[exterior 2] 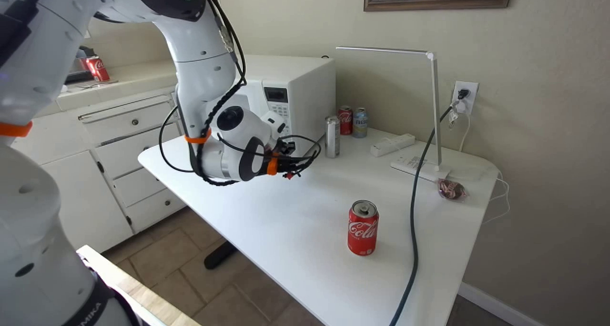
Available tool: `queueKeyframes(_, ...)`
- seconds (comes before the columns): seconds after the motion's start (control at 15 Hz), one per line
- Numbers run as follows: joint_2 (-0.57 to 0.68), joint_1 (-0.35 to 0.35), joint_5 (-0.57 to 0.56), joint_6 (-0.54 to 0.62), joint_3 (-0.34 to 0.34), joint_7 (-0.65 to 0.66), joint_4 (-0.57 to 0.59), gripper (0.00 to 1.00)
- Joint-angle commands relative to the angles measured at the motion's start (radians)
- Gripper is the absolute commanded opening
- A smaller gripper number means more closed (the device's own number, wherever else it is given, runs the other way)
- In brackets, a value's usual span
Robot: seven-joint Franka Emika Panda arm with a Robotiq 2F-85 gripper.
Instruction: Open the microwave door
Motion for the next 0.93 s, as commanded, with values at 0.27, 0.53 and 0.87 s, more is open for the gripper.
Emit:
queueKeyframes(0.27, 0.085, -0.039, 0.005, 0.166, 0.054, 0.097, 0.052, 0.0)
queueKeyframes(0.53, 0.135, -0.057, 0.01, 0.253, 0.078, 0.142, 0.08, 0.0)
queueKeyframes(0.87, 0.189, -0.064, 0.015, 0.342, 0.095, 0.177, 0.114, 0.0)
